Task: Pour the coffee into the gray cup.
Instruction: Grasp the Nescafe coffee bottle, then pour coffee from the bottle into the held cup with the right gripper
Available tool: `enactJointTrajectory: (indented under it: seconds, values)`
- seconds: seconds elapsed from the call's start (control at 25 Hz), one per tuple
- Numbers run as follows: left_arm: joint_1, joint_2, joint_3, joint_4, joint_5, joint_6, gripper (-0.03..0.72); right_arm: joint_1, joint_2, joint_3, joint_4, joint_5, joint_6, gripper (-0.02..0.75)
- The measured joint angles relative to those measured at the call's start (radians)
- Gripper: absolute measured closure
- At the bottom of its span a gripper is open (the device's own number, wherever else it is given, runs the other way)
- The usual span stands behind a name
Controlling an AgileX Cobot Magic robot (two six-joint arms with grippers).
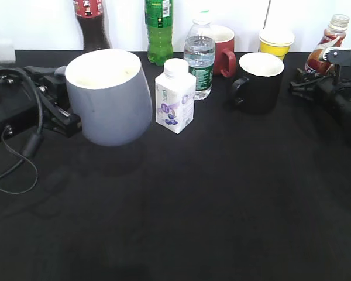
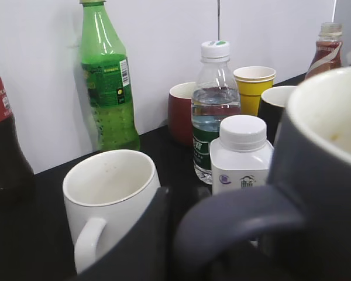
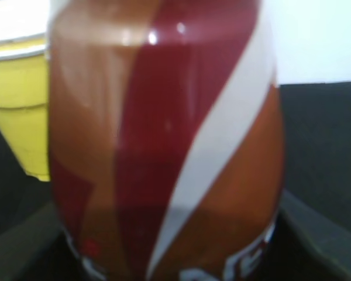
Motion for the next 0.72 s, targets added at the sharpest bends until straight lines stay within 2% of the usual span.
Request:
enactJointTrajectory:
  seconds: [0.16, 0.28, 0.4, 0.52, 0.6, 0.72]
  values:
    - [0.000, 0.000, 0.000, 0.000, 0.000, 0.000, 0.624, 0.000, -0.012, 0.015, -0.013, -0.013, 0.000, 0.200]
    - [0.000, 0.000, 0.000, 0.000, 0.000, 0.000, 0.624, 0.000, -0.151, 0.087, -0.021, -0.015, 0.000, 0.200]
    - [0.000, 0.000, 0.000, 0.033, 0.000, 0.000, 0.624, 0.000, -0.336, 0.196, -0.112, 0.007, 0.000, 0.202]
    - [0.000, 0.000, 0.000, 0.096, 0.000, 0.000, 0.624, 0.016, -0.516, 0.261, -0.256, 0.127, 0.072, 0.202]
    - [-0.010, 0.000, 0.000, 0.118, -0.001, 0.000, 0.624, 0.095, -0.604, 0.262, -0.291, 0.245, 0.095, 0.202]
    - [-0.014, 0.000, 0.000, 0.121, -0.001, 0.000, 0.624, 0.268, -0.645, 0.263, -0.307, 0.273, 0.098, 0.202]
